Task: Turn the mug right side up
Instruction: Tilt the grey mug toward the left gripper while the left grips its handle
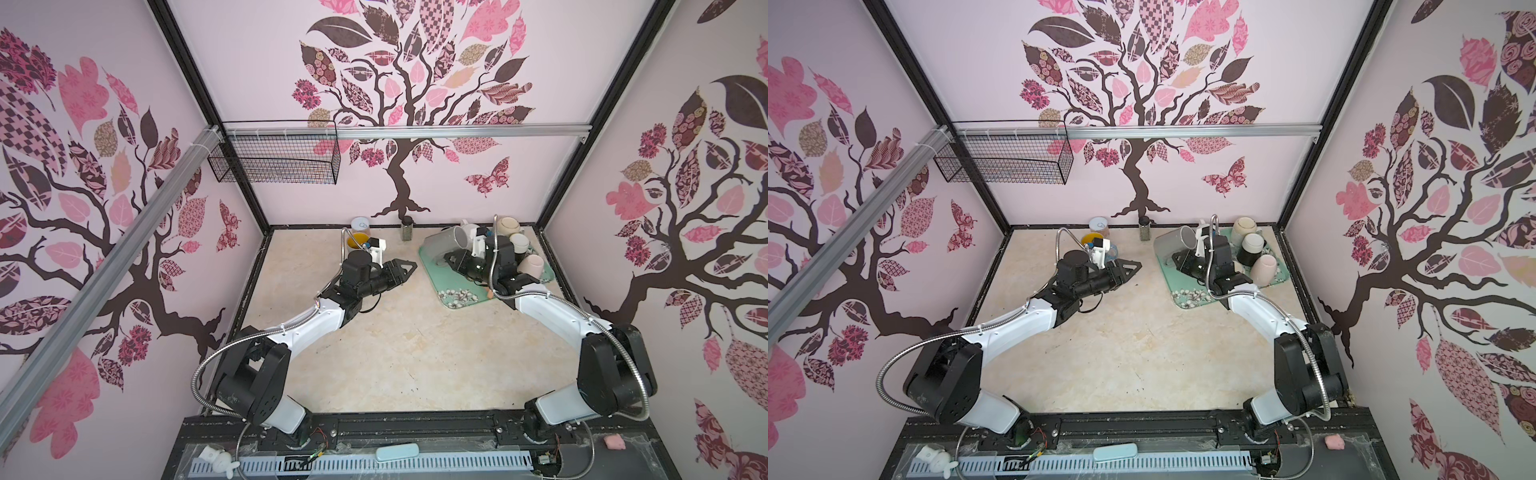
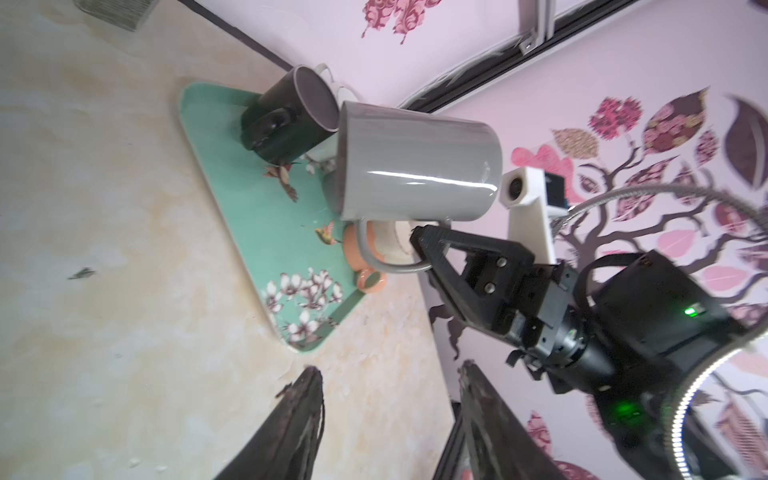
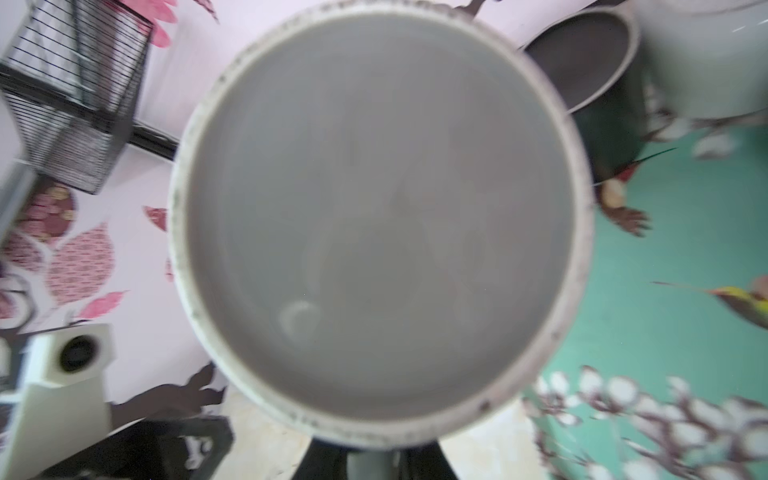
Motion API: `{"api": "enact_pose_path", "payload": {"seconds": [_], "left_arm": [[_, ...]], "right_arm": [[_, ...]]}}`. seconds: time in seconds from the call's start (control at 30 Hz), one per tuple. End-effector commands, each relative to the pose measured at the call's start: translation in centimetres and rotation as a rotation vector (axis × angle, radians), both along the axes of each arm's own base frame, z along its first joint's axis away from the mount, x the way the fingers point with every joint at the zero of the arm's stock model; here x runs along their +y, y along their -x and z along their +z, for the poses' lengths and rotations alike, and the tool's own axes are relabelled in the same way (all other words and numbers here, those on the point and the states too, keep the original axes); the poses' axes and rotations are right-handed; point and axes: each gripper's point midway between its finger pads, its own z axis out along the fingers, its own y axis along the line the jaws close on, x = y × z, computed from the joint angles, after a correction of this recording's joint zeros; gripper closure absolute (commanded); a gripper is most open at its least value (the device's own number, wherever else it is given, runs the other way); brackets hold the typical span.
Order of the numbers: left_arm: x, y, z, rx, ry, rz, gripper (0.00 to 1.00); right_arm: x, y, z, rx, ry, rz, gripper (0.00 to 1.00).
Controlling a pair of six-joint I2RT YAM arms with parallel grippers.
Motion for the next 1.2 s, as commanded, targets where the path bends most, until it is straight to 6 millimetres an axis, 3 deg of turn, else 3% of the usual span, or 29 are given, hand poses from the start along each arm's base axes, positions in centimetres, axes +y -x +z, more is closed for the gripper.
{"api": "enact_pose_path", "payload": {"seconds": [0.0, 0.1, 0.23, 0.47, 0.63, 0.83, 0.9, 0.97, 1.17], "left_arm": [[-1.0, 0.3, 3.8, -0.020, 0.225, -0.066, 0.45], [-1.1, 0.0, 4.4, 0.006, 0.289, -0.063, 0.45], [-0.4, -0.5, 3.8, 0.054, 0.316, -0.041, 0.47], [-0.2, -0.5, 4.9, 0.050, 0.372, -0.060, 0.48], [-0.1, -0.6, 6.8, 0.039, 0.452, -0.080, 0.64], [0.8, -0.9, 7.8, 0.029, 0.497, -0.067, 1.00], [1.2, -1.1, 7.3, 0.036, 0.485, -0.044, 1.00], [1.6, -1.3, 6.5, 0.048, 0.462, -0.021, 1.00], [2.0, -1.1, 3.3, 0.101, 0.387, 0.011, 1.00]], "right_arm": [[3.5, 1.6, 9.7, -0.212, -0.309, 0.189, 1.00], [4.7, 2.7, 11.1, -0.221, -0.386, 0.249, 1.00], [5.8, 3.6, 12.0, -0.229, -0.409, 0.292, 1.00], [7.6, 4.7, 12.3, -0.205, -0.469, 0.365, 1.00], [8.6, 5.1, 11.8, -0.181, -0.491, 0.394, 1.00], [8.7, 4.6, 10.0, -0.127, -0.449, 0.377, 1.00], [8.7, 4.3, 9.0, -0.099, -0.416, 0.361, 0.99], [8.7, 3.8, 7.5, -0.068, -0.356, 0.345, 0.89], [8.5, 3.2, 3.5, 0.007, -0.239, 0.312, 0.73]]}}
